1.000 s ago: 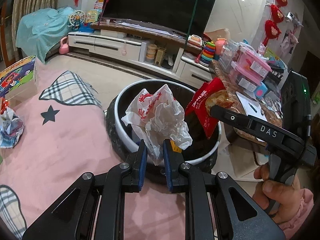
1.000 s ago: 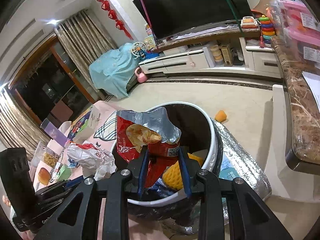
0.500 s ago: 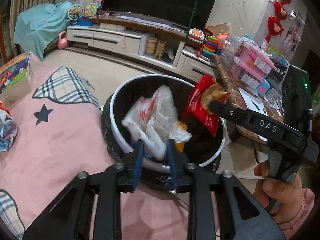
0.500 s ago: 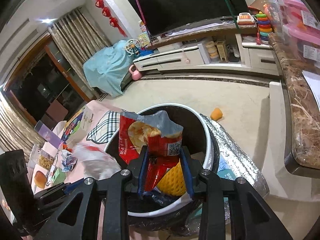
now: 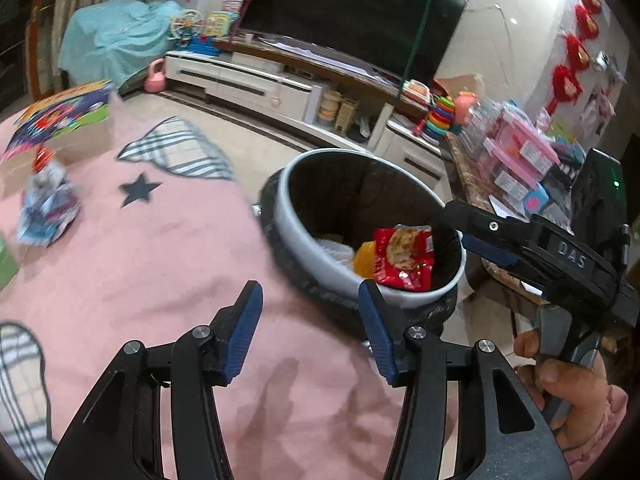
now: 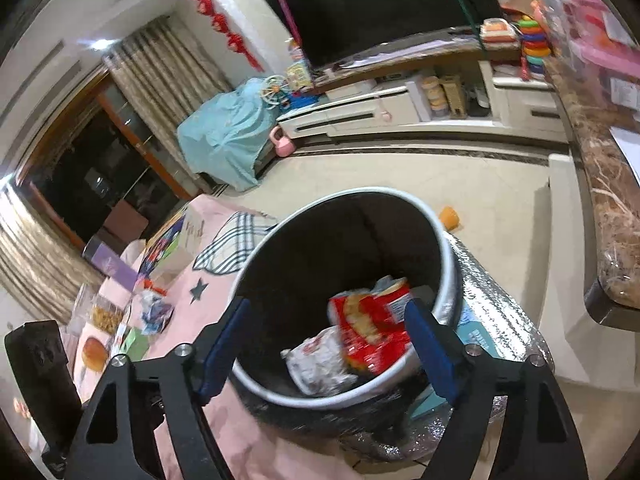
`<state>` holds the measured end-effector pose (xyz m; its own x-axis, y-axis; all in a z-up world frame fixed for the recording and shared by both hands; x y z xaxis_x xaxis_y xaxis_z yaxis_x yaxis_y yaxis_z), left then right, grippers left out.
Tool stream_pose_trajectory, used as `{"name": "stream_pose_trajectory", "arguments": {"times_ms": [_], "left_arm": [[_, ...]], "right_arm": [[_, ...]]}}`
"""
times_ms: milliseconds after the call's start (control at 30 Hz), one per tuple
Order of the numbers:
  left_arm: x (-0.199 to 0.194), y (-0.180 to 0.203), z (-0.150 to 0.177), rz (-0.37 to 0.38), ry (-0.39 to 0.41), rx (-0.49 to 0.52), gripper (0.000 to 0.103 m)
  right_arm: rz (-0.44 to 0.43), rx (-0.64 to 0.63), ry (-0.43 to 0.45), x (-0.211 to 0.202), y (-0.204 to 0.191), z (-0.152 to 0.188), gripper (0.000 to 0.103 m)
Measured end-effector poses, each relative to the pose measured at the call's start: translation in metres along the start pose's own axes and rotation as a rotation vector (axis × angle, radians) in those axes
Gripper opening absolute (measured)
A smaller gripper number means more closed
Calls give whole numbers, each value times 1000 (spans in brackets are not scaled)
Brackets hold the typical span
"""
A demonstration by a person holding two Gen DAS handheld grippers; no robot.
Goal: Collect trash
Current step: 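Move both open tools back over the table toward the remaining items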
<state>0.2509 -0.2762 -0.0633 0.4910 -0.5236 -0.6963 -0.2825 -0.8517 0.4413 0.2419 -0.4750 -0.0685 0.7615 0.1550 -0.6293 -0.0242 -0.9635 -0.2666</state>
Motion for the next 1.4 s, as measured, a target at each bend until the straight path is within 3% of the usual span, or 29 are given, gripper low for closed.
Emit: {"name": "stream_pose_trajectory", "arguments": {"times_ms": [300,733,1400], "left_arm": [[-42,-67,13,-54,65,-122,52],[-94,-165,28,-150,149,-290,54],[-130,-260,20,-255,194,-392,57]], "right_arm": [[-96,-67,-8,7,-63,12,100],[-200,-147,-75,35,-146,36,101],[-291,-233,-146,89,-228,54,101]]}}
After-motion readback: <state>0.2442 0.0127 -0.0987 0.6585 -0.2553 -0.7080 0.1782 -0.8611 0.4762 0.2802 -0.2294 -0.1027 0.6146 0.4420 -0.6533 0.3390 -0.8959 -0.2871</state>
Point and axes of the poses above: each gripper's, at about its wrist camera, not at the fingertips, and x roughly the way its jaws point, y to its right, z to its underside, the point moved 6 cm from there along x, roughly the way its jaws point, and after that the axes turned 15 degrees about -x, right-handed, at the moved point
